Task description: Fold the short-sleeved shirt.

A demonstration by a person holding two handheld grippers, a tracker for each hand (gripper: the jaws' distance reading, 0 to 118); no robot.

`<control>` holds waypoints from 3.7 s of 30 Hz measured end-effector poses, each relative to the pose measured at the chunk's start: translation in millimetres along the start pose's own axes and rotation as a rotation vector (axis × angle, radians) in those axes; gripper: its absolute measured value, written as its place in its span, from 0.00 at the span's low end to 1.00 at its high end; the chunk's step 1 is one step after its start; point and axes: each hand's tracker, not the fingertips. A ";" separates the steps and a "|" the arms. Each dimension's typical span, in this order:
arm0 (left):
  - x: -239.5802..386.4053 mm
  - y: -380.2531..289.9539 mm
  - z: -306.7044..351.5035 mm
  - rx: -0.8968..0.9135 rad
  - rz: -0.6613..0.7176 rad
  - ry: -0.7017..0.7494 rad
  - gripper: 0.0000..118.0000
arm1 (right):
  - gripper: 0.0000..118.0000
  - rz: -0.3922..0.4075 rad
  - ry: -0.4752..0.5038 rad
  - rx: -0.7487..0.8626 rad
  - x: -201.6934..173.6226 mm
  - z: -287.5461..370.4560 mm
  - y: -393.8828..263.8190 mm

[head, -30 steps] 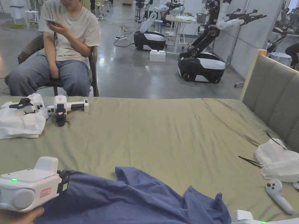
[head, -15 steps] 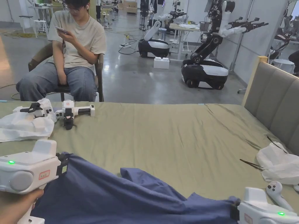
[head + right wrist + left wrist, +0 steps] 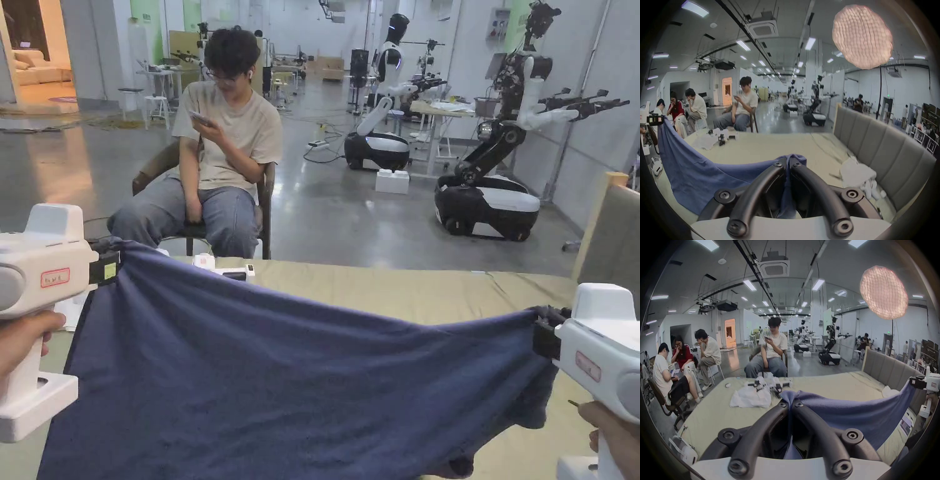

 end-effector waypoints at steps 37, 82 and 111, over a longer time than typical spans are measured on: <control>-32.4 113.0 -64.3 0.082 0.023 0.101 0.00 | 0.01 0.126 -0.014 0.139 -28.2 -80.5 192.3; -5.7 -320.4 90.2 -0.753 -0.005 0.014 0.06 | 0.07 0.164 0.107 -0.756 -30.4 83.7 -265.9; 93.0 -208.4 95.5 0.162 -0.045 0.119 0.00 | 0.00 -0.043 0.010 0.246 -138.2 87.6 -143.2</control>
